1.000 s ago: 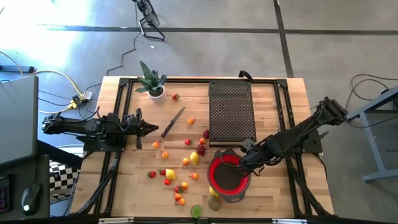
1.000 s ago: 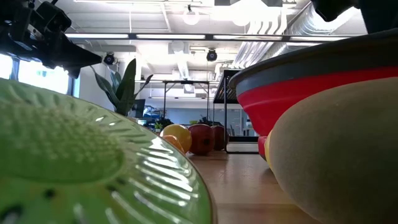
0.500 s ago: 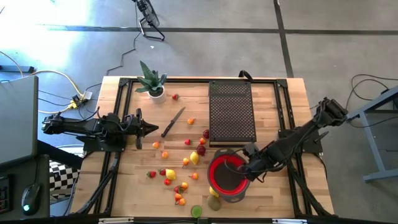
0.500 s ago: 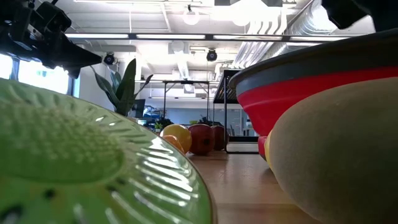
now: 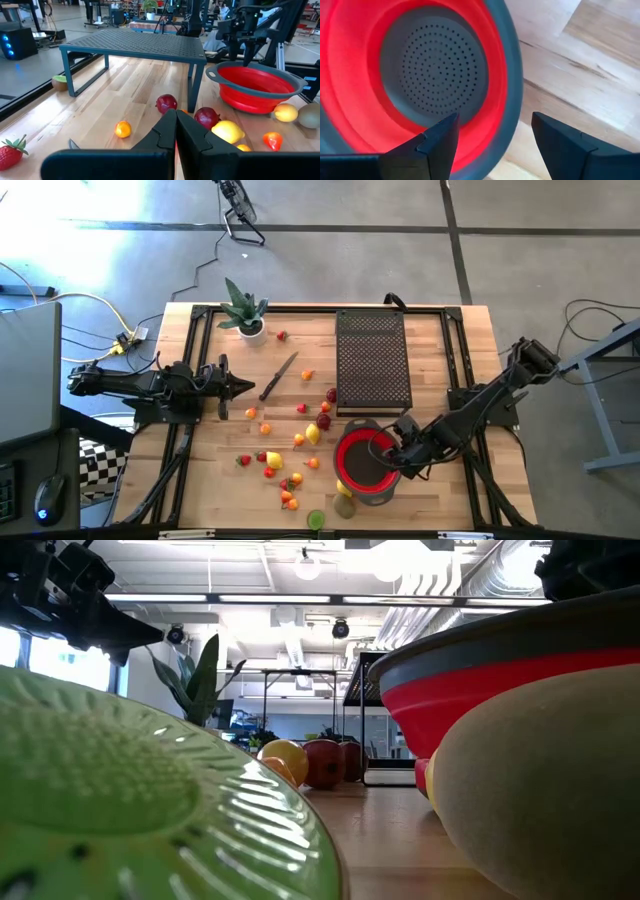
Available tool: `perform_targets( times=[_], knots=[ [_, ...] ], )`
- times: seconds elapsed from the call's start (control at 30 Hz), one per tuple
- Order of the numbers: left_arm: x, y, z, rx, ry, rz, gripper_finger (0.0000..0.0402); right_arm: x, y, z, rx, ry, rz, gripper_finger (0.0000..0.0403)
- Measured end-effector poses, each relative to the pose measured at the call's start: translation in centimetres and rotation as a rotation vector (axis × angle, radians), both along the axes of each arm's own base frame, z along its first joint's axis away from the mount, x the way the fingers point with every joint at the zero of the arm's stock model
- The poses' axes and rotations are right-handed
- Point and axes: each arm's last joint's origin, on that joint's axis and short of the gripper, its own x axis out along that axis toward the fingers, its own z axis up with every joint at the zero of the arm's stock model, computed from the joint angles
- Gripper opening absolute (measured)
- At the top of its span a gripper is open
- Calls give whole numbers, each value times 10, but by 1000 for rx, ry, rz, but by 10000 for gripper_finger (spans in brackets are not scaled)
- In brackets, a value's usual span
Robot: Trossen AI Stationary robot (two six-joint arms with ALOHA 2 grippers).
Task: Pick & Place Fruit
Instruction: Put the red strainer bowl on the shelf
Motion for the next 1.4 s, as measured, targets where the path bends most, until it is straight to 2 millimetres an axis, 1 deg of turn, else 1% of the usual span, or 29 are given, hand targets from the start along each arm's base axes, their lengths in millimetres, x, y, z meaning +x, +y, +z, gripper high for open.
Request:
perform_targets(
  times=[0.23,0.47,0.57,0.63,0.83,0.97,1.3,1.4],
  knots=[
    [0,0,0,0,-1,0,6,-2,-2,-12,3,-11,-8,243],
    [0,0,0,0,-1,0,6,-4,-3,-15,-2,-4,-2,242],
    [0,0,0,0,-1,0,6,-4,-3,-15,-3,-3,-1,234],
    [0,0,0,0,-1,0,6,-4,-3,-15,-1,-1,1,217],
    [0,0,0,0,0,0,6,-4,-3,-15,2,1,4,146],
    [0,0,0,0,-1,0,6,-4,-3,-15,2,1,4,107],
    [0,0,0,0,0,0,6,-4,-3,-15,2,-1,6,31],
    [0,0,0,0,-1,0,6,-3,-2,-14,9,-11,8,19]
  ],
)
